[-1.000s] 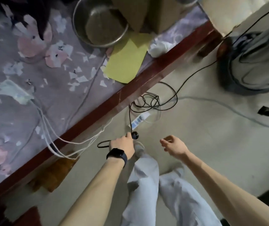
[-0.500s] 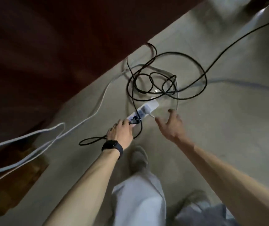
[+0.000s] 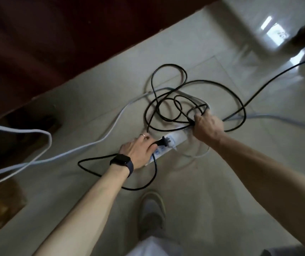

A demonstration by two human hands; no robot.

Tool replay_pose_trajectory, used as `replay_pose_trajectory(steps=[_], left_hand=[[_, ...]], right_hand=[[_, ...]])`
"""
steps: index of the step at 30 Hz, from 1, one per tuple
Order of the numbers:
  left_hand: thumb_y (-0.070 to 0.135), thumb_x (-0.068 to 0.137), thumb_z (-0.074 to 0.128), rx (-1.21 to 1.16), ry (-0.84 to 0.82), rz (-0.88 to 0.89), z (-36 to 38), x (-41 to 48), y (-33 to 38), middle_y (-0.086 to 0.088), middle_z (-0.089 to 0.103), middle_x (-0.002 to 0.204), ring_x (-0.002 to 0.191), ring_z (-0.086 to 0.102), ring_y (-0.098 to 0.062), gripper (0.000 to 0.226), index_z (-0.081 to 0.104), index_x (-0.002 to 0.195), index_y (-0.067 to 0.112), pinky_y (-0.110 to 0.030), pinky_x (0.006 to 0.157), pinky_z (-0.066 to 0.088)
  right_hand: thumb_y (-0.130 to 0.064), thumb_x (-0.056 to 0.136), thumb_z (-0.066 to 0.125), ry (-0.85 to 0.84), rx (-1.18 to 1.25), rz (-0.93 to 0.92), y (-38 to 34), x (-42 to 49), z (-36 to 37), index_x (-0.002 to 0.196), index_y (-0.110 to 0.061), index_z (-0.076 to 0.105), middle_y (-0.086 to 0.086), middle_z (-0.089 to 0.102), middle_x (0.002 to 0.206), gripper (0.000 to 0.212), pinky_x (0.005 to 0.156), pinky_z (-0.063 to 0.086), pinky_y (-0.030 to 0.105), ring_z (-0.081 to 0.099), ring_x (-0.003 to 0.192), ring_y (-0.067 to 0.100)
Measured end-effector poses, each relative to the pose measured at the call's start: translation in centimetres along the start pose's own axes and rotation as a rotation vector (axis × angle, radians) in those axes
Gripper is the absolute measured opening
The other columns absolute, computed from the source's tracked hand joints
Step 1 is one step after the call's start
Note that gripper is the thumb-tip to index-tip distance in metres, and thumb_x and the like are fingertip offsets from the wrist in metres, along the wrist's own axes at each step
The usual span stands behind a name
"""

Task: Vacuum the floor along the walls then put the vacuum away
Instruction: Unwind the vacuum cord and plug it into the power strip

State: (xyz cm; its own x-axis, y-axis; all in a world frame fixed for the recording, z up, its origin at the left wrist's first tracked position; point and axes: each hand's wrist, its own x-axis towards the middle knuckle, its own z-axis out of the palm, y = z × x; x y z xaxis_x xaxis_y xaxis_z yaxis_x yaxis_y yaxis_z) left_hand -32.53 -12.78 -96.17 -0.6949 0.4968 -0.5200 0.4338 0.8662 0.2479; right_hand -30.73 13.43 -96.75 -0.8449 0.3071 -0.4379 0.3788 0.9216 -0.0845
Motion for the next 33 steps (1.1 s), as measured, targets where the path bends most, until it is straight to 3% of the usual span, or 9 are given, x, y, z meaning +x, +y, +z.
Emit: replay_pose_trajectory(steps=[4, 8, 10, 13, 16, 18, 20, 26, 33], left_hand=[[0.054, 0.101, 0.026, 0.167, -0.042, -0.165, -1.5, -0.6, -1.3, -0.007, 0.045, 0.125, 0.097, 0.062, -0.032, 0.037, 0.050, 0.118, 0.031, -0.036, 0.070, 0.041], [0.046, 0.103, 0.029, 0.307, -0.040, -0.345, -3.0, -2.8, -4.7, -0.011, 0.046, 0.133, 0.107, 0.060, -0.032, 0.038, 0.052, 0.126, 0.027, -0.038, 0.075, 0.042], [0.046, 0.103, 0.028, 0.241, -0.026, -0.412, -3.5, -4.0, -6.1, -0.008, 0.050, 0.129, 0.110, 0.058, -0.032, 0.038, 0.053, 0.126, 0.029, -0.039, 0.079, 0.043], [0.044, 0.104, 0.026, 0.171, 0.049, -0.416, -3.0, -5.5, -6.4, -0.006, 0.053, 0.125, 0.109, 0.057, -0.031, 0.037, 0.051, 0.124, 0.028, -0.037, 0.076, 0.040], [0.036, 0.103, 0.031, 0.084, 0.197, -0.371, -1.7, -6.3, -4.9, -0.005, 0.055, 0.123, 0.109, 0.055, -0.030, 0.031, 0.053, 0.119, 0.022, -0.039, 0.084, 0.043], [0.032, 0.102, 0.036, 0.071, 0.261, -0.320, -0.7, -6.4, -3.6, -0.004, 0.060, 0.118, 0.108, 0.054, -0.029, 0.025, 0.055, 0.115, 0.021, -0.038, 0.084, 0.039], [0.029, 0.101, 0.038, 0.036, 0.280, -0.259, 0.5, -6.6, -2.5, -0.002, 0.064, 0.116, 0.108, 0.054, -0.027, 0.025, 0.054, 0.120, 0.023, -0.037, 0.082, 0.037], [0.023, 0.100, 0.042, -0.028, 0.254, -0.225, 2.5, -7.3, -1.9, -0.005, 0.064, 0.111, 0.105, 0.056, -0.030, 0.027, 0.053, 0.125, 0.023, -0.039, 0.081, 0.039], [0.016, 0.099, 0.045, -0.115, 0.243, -0.174, 2.5, -6.7, -1.3, -0.006, 0.060, 0.115, 0.108, 0.054, -0.030, 0.029, 0.055, 0.126, 0.017, -0.039, 0.085, 0.039]], right_hand=[[-0.026, 0.106, 0.047, 0.165, 0.297, 0.060, -2.0, 1.2, -3.1, 0.123, -0.005, 0.057, 0.028, 0.059, 0.119, 0.029, 0.084, 0.048, 0.046, 0.059, 0.108, 0.048], [-0.021, 0.104, 0.054, 0.348, 0.546, -0.071, -5.7, 2.4, -6.0, 0.133, -0.005, 0.051, 0.027, 0.052, 0.130, 0.033, 0.077, 0.041, 0.044, 0.058, 0.107, 0.050], [-0.015, 0.099, 0.062, 0.223, 0.588, -0.228, -7.1, 2.5, -6.4, 0.159, -0.014, 0.029, 0.025, 0.044, 0.149, 0.068, 0.090, 0.045, 0.043, 0.055, 0.120, 0.048], [-0.007, 0.090, 0.067, 0.048, 0.599, -0.319, -7.8, 1.0, -4.5, 0.166, -0.019, -0.007, 0.021, 0.022, 0.168, 0.107, 0.106, 0.040, 0.036, 0.044, 0.140, 0.044], [-0.026, 0.097, 0.065, -0.055, 0.514, -0.247, -7.4, -1.7, -0.1, 0.166, -0.019, -0.002, 0.019, 0.024, 0.167, 0.096, 0.105, 0.040, 0.039, 0.045, 0.137, 0.044], [-0.047, 0.101, 0.055, -0.115, 0.330, -0.215, -7.0, -3.9, 3.3, 0.165, -0.018, 0.013, 0.012, 0.018, 0.171, 0.083, 0.121, 0.024, 0.046, 0.025, 0.152, 0.037], [-0.058, 0.102, 0.045, -0.100, 0.259, -0.192, -6.7, -5.9, 5.8, 0.163, -0.020, 0.018, 0.007, 0.006, 0.174, 0.077, 0.125, 0.008, 0.054, 0.001, 0.159, 0.032], [-0.041, 0.107, 0.042, -0.022, 0.372, -0.235, -6.0, -6.8, 7.6, 0.166, -0.019, 0.008, 0.009, -0.001, 0.174, 0.072, 0.127, 0.008, 0.052, -0.009, 0.160, 0.031], [-0.042, 0.110, 0.033, -0.080, 0.402, -0.236, -5.6, -6.0, 7.9, 0.166, -0.020, 0.006, 0.007, -0.005, 0.174, 0.067, 0.128, 0.008, 0.056, -0.013, 0.159, 0.031]])
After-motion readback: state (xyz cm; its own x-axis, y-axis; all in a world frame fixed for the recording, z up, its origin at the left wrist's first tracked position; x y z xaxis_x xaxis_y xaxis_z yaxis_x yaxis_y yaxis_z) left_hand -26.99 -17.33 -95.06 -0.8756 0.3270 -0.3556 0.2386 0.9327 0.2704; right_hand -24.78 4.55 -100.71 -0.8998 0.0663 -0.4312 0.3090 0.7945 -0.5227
